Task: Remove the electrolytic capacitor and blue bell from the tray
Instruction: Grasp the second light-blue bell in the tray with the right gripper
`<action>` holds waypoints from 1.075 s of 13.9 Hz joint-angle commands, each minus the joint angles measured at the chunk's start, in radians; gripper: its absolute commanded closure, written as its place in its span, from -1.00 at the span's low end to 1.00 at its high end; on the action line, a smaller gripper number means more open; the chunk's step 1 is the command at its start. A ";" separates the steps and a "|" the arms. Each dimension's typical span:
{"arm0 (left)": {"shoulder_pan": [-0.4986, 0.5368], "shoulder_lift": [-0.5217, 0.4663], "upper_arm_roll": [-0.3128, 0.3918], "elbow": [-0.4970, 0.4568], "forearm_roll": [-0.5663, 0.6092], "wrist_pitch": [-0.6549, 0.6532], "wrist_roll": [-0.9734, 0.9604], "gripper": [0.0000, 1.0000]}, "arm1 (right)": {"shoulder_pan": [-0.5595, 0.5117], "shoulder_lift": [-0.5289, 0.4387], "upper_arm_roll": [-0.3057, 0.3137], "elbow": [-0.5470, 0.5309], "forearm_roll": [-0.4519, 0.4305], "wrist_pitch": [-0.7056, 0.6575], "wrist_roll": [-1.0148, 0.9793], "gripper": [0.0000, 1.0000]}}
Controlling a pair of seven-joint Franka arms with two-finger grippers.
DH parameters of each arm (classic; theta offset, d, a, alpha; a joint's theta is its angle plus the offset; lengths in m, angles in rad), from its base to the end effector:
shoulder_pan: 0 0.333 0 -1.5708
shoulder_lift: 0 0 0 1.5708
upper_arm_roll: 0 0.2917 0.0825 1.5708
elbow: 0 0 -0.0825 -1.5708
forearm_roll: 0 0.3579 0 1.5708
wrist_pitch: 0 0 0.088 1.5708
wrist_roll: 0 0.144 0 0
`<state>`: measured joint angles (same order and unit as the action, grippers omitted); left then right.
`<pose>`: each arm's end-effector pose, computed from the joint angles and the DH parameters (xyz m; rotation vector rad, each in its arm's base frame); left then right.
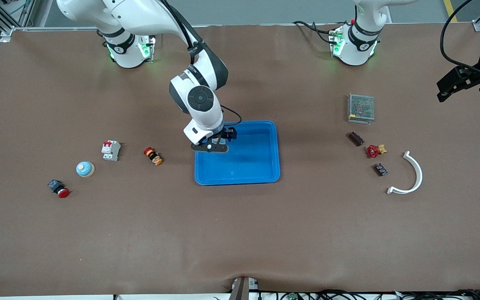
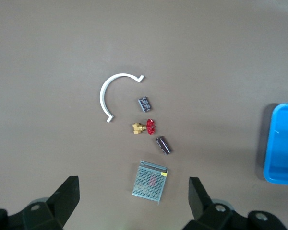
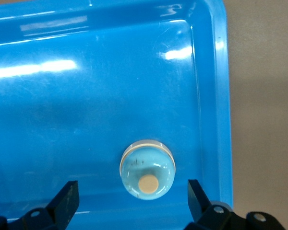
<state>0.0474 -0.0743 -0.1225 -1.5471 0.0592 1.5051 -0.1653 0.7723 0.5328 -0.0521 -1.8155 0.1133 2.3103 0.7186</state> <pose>0.5005 -0.0311 0.6061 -3.0737 -0.1464 -0.0611 0.4580 0.4103 0.2033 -3.1203 0.1086 0.1002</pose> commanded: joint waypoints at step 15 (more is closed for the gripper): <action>-0.112 -0.050 0.092 -0.084 -0.044 0.014 0.036 -1.00 | 0.050 0.062 -0.015 -0.085 -0.060 0.169 0.022 -1.00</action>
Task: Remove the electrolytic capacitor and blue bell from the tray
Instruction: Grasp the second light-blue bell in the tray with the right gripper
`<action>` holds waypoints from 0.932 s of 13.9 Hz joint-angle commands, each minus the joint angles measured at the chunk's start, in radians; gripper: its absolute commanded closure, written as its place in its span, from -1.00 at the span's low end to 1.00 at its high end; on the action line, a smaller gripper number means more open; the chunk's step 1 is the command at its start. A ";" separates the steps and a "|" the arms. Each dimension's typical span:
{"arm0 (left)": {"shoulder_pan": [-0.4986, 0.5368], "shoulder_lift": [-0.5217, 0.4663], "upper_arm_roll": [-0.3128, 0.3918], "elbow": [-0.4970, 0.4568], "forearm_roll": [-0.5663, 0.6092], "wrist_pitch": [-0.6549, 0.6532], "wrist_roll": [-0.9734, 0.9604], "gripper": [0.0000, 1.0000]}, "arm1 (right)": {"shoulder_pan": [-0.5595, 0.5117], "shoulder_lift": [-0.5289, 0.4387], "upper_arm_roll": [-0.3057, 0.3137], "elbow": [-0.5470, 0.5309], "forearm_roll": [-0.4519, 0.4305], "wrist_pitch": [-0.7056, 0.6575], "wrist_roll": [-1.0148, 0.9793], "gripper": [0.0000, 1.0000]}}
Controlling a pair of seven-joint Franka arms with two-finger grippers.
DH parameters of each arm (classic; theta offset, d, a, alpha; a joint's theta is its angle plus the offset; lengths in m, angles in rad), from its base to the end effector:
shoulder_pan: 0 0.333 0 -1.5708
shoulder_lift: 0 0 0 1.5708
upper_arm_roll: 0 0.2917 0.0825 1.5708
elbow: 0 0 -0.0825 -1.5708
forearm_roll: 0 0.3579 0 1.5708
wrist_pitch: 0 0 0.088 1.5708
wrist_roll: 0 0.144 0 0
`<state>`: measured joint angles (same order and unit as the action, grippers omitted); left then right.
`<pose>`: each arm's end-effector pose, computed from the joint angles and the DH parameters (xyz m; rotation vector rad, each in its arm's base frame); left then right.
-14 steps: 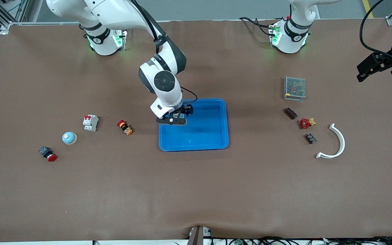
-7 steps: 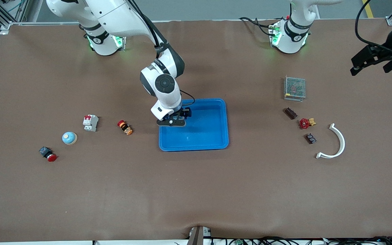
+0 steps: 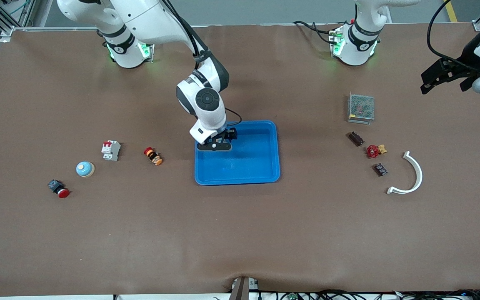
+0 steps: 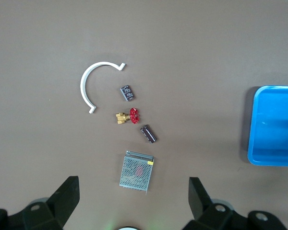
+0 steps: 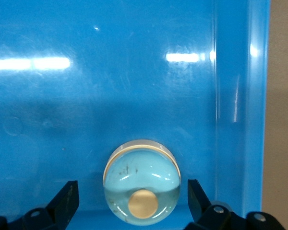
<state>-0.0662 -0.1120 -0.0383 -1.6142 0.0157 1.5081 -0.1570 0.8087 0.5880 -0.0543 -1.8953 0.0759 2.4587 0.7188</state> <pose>0.4871 -0.0497 0.5954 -3.1214 -0.0839 -0.0131 0.4355 0.4117 0.1517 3.1383 -0.0237 -0.0447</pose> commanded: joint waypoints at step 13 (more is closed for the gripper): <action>0.019 0.025 0.008 0.010 0.033 0.029 0.034 -1.00 | 0.007 0.036 -0.015 -0.005 -0.031 0.055 0.022 -1.00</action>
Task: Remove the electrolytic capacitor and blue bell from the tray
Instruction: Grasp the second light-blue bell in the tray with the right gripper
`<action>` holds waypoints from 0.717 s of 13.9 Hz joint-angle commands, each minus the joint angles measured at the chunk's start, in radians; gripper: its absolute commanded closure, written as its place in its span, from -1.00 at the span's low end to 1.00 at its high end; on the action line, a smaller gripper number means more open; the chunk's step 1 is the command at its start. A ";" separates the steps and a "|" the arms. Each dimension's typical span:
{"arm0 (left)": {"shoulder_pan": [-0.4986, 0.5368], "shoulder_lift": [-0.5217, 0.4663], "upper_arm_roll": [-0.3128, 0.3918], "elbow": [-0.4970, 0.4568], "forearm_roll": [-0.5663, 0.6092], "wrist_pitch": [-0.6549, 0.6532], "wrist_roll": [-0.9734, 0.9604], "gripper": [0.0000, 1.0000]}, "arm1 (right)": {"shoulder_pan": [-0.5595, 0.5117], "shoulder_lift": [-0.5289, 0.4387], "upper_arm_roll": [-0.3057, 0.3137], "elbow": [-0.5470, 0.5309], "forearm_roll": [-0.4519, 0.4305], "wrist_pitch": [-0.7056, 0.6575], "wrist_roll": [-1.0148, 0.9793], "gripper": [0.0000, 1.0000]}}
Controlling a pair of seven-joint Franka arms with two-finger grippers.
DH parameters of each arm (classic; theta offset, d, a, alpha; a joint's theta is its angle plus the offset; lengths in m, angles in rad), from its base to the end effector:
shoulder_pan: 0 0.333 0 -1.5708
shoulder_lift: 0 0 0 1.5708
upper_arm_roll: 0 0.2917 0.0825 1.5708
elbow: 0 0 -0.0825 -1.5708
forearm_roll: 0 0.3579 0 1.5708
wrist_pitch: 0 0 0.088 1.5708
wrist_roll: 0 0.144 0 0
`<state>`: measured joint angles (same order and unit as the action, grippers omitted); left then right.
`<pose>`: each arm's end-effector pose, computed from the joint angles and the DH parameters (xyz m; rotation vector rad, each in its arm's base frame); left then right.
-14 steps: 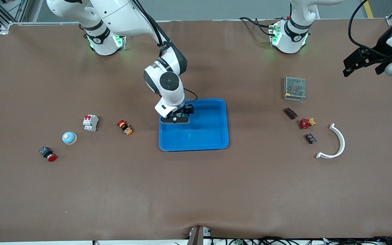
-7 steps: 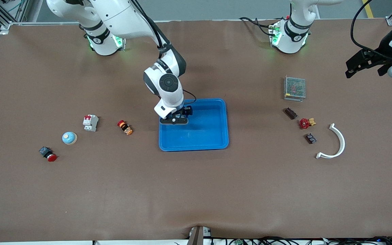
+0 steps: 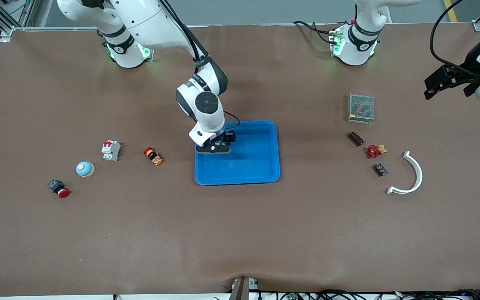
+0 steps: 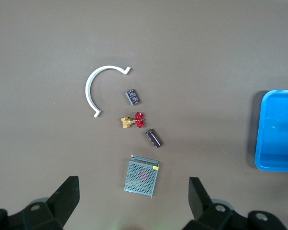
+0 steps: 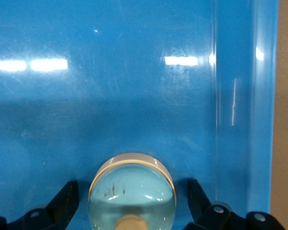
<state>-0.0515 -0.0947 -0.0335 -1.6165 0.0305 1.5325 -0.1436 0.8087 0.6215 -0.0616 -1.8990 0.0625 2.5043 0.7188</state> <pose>0.4960 -0.0385 0.5881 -3.1079 -0.0934 -0.0224 0.4384 0.4070 0.1343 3.1325 -0.0172 -0.0177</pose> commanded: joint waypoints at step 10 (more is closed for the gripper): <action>0.004 -0.005 0.003 0.012 0.017 -0.008 0.021 -1.00 | 0.000 0.000 -0.007 -0.002 -0.017 0.002 0.022 0.15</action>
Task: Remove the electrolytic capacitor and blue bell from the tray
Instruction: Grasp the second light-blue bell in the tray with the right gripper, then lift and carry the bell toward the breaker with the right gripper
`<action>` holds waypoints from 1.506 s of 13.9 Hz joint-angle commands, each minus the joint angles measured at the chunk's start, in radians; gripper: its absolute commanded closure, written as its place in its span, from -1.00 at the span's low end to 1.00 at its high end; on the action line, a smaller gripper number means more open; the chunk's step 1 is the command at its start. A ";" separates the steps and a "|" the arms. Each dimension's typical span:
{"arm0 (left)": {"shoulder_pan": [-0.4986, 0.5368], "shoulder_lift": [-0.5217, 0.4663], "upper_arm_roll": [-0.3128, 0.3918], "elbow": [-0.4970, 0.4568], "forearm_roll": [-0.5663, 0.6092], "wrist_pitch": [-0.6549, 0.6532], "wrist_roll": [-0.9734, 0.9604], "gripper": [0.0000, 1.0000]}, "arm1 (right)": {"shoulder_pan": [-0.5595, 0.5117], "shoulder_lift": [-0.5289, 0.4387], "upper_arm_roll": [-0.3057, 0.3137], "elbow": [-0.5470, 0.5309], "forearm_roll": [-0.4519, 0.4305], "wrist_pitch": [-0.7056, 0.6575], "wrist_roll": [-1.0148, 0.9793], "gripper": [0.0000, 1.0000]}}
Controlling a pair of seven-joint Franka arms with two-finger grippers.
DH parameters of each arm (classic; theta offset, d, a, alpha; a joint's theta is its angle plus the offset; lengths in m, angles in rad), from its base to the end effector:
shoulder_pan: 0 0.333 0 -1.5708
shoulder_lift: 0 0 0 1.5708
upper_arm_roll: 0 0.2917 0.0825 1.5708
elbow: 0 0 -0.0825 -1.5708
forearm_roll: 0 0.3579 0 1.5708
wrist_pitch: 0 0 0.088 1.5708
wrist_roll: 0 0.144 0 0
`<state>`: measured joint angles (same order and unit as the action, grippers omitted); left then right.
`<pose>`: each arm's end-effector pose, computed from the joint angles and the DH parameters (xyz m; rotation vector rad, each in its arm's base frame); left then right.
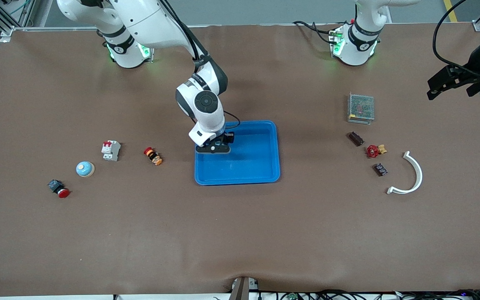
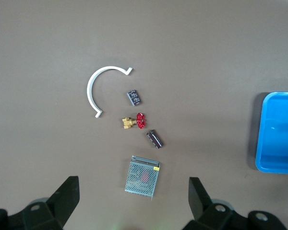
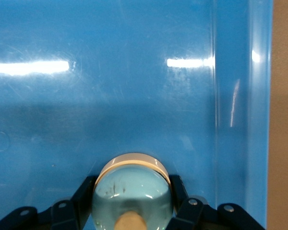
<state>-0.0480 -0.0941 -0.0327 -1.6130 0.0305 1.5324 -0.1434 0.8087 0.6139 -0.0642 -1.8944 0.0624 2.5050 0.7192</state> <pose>0.4965 -0.0364 0.5894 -3.1080 -0.0998 -0.0266 0.4418 0.4082 0.1406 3.1406 -0.0208 -0.0017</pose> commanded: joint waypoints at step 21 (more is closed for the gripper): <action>-0.004 0.004 -0.004 0.007 0.016 0.003 0.004 -1.00 | -0.328 -0.304 -0.006 0.032 -0.015 -0.445 -0.562 0.14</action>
<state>-0.0503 -0.0909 -0.0332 -1.6111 0.0305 1.5324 -0.1435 0.5303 0.3388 -0.0870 -1.8500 0.0591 2.0756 0.2248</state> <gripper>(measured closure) 0.000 0.313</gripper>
